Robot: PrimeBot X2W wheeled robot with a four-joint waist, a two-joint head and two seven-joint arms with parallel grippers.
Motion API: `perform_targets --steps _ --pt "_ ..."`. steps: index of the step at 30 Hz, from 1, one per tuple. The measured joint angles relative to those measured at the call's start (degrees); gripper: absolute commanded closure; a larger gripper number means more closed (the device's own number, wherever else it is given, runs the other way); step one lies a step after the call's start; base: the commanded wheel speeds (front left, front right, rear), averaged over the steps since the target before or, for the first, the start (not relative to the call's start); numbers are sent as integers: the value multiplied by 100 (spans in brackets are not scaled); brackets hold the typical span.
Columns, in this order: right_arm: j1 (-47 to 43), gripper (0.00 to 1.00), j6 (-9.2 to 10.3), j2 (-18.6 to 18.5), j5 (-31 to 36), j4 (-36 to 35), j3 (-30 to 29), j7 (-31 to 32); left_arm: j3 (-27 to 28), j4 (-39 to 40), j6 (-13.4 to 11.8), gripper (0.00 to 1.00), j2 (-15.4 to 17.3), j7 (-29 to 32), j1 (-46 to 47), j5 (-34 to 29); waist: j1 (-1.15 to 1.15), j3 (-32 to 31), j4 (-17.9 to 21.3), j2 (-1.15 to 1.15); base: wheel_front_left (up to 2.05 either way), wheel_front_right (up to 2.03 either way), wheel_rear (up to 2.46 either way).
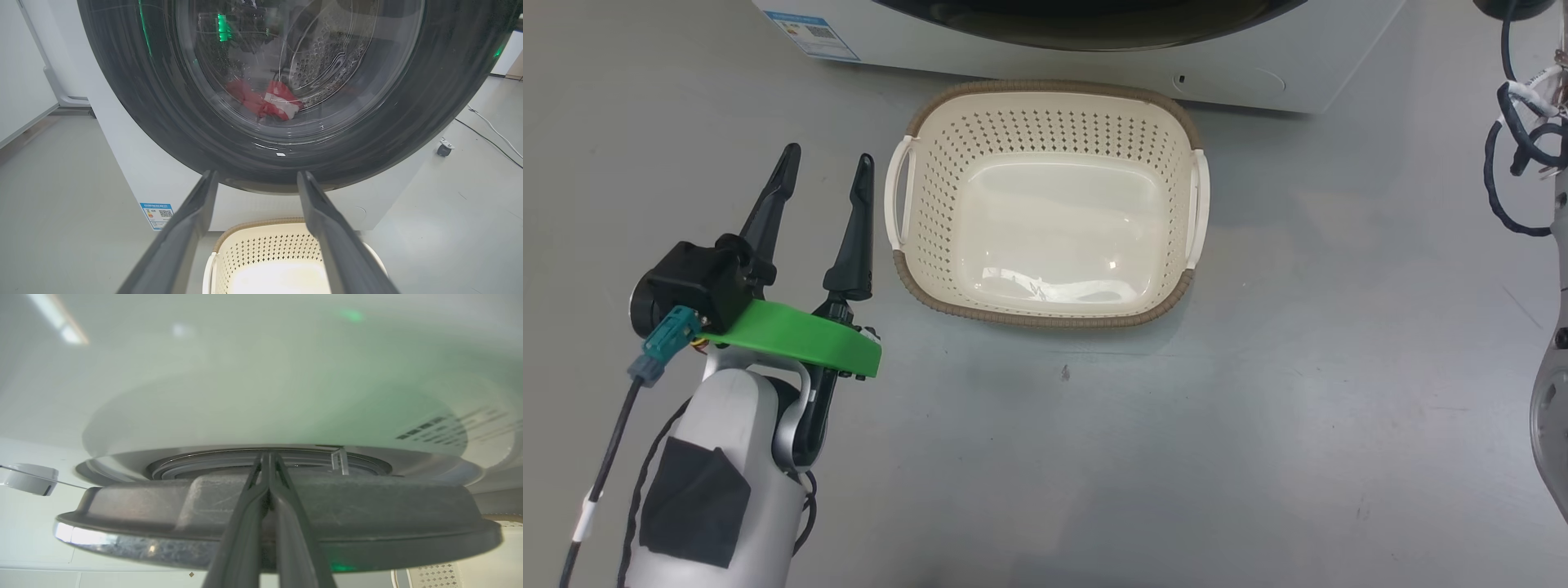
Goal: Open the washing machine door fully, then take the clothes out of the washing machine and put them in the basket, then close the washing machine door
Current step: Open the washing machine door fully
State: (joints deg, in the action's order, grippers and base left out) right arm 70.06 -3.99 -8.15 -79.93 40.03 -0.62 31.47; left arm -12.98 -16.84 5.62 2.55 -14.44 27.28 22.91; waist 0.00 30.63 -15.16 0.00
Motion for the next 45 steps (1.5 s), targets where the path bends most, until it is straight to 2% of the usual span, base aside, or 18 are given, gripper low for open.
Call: perform_targets --steps 20,28,45 --pt "-60 100 -149 -85 -350 389 97 848 127 -238 49 0 -24 0 7 -129 0 -242 149 0 0 0 0" --pt "-349 100 -244 -85 -456 403 123 1126 124 -382 51 0 -34 0 2 -135 0 -443 194 0 0 0 0" --pt "-1087 100 -297 21 -654 379 234 1619 142 -636 81 0 -44 0 -81 -236 0 -886 222 0 0 0 0"
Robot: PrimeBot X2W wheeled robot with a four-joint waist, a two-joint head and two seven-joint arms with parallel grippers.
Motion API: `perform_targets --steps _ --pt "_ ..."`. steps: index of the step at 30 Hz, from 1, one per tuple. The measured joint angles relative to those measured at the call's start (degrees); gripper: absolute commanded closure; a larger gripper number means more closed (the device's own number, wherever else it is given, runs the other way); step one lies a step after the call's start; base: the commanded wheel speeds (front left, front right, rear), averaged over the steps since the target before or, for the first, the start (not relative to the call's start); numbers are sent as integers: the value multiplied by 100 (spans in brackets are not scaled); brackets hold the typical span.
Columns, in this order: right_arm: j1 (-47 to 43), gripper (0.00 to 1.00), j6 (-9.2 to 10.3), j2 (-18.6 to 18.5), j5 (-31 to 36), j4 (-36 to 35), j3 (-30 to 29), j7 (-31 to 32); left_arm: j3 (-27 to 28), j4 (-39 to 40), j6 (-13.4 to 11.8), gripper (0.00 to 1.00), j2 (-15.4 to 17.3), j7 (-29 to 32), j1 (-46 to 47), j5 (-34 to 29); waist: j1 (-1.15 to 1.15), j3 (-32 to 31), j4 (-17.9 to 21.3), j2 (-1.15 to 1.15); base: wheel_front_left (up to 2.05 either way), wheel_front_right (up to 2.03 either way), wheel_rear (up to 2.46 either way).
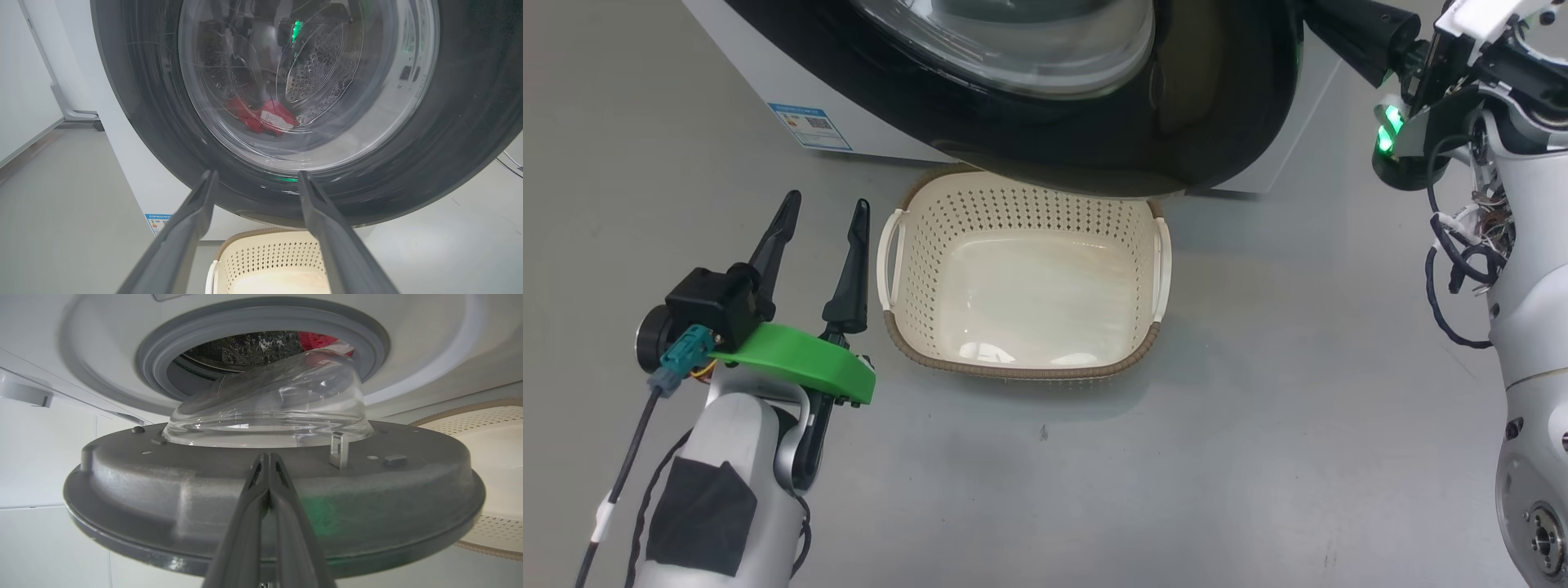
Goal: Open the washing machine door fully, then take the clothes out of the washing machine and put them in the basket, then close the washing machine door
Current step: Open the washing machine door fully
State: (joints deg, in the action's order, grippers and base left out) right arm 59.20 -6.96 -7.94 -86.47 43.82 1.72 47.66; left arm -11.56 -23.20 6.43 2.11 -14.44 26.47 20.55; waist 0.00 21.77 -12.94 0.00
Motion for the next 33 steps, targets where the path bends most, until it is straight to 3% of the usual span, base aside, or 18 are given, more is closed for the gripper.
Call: perform_targets --steps 33 --pt "-1681 100 -1 311 -531 -1126 423 851 -26 -400 1 0 -15 0 -625 0 0 -1023 -384 0 0 0 0"
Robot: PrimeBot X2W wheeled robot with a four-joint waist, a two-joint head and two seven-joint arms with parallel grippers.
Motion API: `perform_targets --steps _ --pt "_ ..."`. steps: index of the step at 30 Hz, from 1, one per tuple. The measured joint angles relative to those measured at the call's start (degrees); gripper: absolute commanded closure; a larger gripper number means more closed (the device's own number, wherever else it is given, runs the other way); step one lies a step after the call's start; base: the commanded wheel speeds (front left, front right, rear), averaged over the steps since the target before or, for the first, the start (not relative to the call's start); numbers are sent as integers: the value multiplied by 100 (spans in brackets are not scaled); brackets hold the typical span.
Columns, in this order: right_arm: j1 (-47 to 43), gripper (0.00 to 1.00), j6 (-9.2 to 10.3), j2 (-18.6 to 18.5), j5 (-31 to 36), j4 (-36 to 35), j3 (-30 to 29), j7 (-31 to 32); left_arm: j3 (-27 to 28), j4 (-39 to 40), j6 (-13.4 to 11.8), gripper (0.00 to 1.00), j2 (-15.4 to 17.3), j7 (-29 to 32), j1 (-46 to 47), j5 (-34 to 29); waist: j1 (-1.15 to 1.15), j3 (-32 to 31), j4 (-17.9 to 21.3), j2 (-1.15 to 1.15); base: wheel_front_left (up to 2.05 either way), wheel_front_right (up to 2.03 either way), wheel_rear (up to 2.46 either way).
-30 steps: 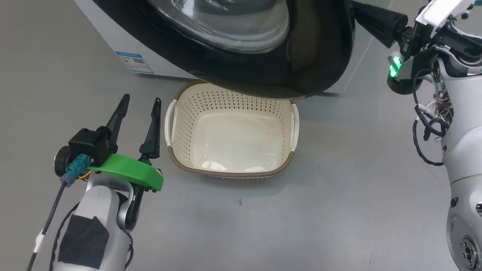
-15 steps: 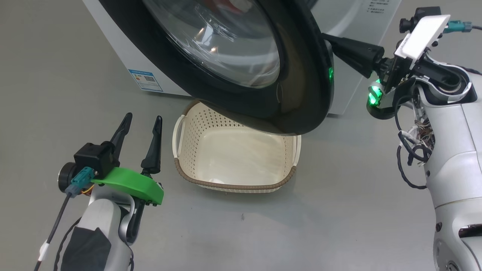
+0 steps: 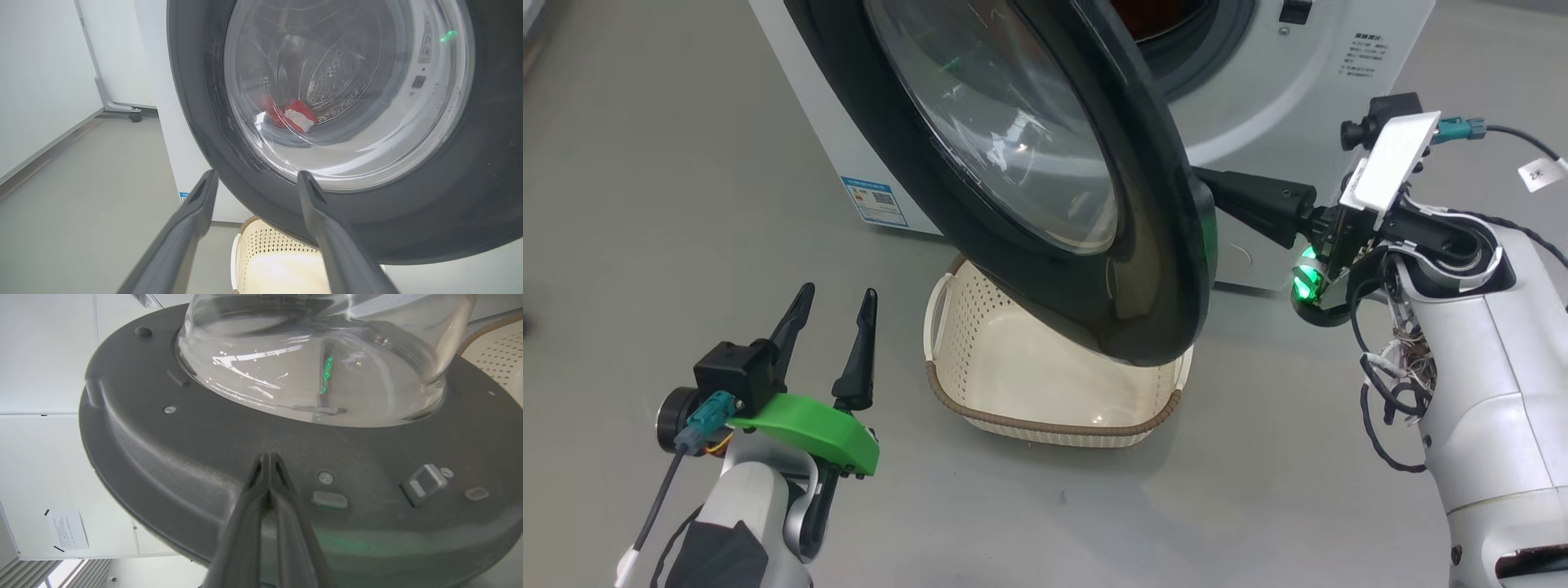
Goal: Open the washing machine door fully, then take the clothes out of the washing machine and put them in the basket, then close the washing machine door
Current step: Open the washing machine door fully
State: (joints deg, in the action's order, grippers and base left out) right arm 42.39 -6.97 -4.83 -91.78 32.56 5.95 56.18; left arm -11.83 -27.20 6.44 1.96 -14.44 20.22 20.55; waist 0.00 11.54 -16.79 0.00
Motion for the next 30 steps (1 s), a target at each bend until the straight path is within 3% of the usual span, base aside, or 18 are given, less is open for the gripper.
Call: perform_targets --steps 30 --pt "-1170 100 0 110 -747 -956 1049 152 -127 -160 -2 0 -1 0 -165 -49 0 -458 -835 0 0 0 0"
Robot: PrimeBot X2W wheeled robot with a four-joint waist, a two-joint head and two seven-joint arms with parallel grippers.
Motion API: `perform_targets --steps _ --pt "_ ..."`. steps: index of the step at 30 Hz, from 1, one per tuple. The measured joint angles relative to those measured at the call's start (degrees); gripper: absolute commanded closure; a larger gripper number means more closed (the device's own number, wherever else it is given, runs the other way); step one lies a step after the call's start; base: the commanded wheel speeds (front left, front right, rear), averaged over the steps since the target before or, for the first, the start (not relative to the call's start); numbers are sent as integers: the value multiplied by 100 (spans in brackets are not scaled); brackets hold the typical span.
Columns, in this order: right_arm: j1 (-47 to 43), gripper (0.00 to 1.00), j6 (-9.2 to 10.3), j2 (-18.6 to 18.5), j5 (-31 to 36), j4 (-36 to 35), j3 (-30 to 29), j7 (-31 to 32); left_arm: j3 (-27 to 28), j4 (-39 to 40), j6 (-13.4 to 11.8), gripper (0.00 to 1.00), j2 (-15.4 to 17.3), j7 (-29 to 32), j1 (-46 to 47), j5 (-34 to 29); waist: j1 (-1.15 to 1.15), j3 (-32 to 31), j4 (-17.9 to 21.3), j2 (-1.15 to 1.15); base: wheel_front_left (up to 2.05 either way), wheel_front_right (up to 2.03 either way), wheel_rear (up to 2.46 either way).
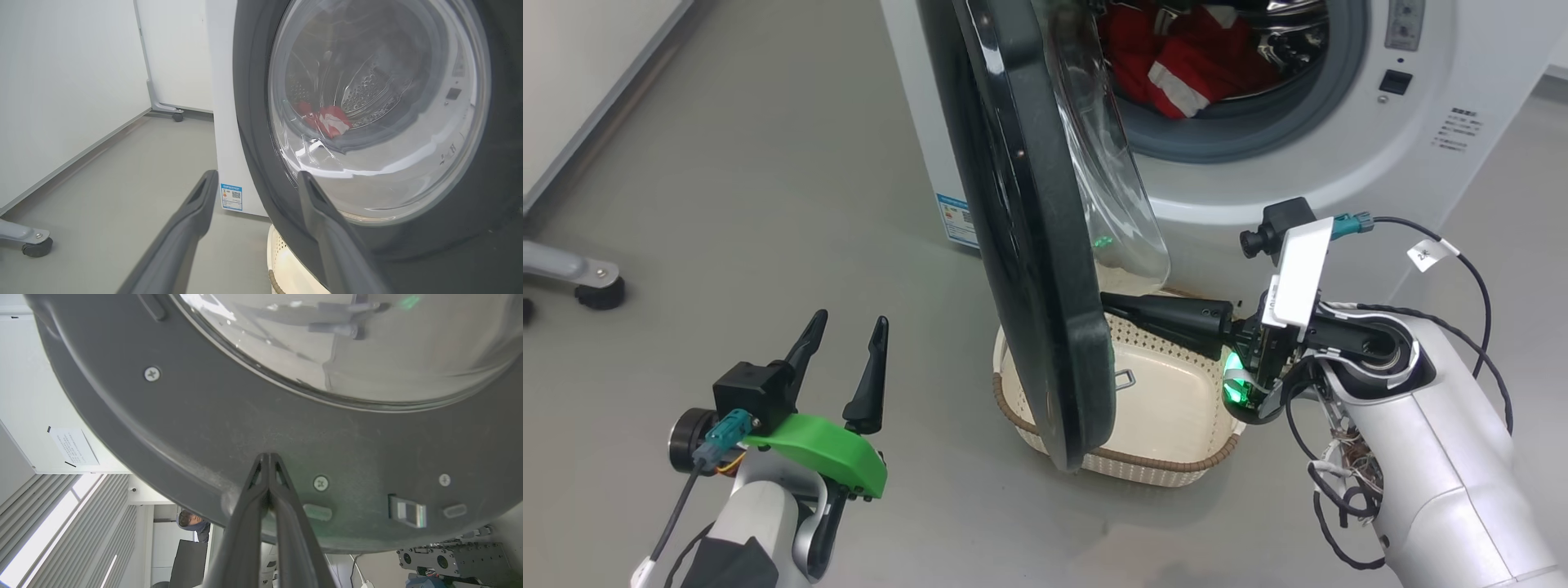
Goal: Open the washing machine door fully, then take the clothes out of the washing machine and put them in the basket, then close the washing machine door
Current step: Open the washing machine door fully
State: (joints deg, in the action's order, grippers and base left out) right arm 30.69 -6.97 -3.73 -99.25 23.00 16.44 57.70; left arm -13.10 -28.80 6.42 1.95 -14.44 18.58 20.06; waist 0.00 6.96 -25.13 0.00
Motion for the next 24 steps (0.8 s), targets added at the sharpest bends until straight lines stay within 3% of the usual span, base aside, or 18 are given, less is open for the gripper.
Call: perform_targets --steps 17,24 --pt "-194 100 0 -9 -263 -141 521 -426 -144 -62 0 0 -1 0 -109 1 0 -140 -561 0 0 0 0" --pt "-193 100 -1 0 -413 -146 848 -613 -47 -31 -14 0 -1 0 -164 2 0 -171 -624 0 0 0 0"
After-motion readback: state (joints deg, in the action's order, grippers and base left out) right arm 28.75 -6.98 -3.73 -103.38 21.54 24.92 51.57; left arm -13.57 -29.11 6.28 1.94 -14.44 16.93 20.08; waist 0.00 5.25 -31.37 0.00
